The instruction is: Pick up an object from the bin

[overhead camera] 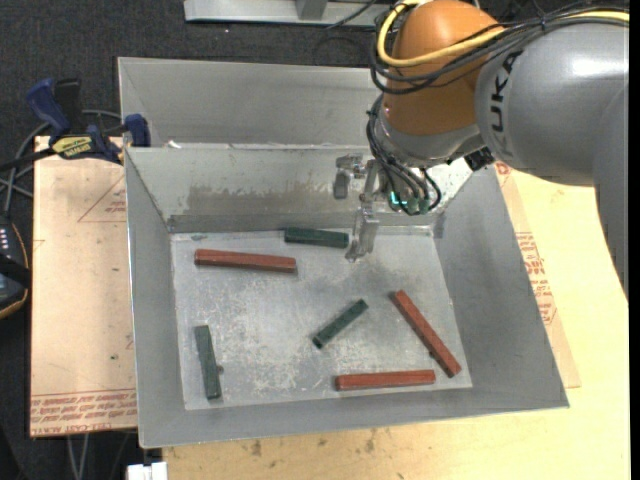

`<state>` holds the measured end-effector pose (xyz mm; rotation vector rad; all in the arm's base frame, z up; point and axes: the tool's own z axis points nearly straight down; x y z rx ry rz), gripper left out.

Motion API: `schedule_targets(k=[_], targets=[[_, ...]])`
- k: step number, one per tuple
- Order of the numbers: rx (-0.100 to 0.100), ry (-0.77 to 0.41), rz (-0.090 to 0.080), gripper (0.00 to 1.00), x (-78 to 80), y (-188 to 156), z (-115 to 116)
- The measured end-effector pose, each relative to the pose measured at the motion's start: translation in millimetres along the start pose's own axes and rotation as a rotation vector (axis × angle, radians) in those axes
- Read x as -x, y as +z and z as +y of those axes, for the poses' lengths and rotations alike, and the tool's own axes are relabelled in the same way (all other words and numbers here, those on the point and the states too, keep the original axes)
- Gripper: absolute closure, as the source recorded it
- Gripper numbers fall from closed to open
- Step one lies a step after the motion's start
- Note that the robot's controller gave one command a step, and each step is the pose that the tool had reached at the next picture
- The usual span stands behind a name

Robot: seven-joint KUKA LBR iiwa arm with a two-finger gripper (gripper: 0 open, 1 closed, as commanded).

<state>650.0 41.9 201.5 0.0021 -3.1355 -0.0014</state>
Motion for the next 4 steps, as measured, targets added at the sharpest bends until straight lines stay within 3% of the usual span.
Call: schedule_targets(k=[1, 2, 3, 4], targets=[[-0.001, -0.020, 0.002, 0.00, -22.4, 91, -13], [0.000, -0.191, 0.000, 0.00, -101.1, 134, -8], [0.000, -0.190, -0.008, 1.00, -97.9, 131, -8], [-0.003, -0.424, -0.016, 1.00, -109.1, -25, -16]])
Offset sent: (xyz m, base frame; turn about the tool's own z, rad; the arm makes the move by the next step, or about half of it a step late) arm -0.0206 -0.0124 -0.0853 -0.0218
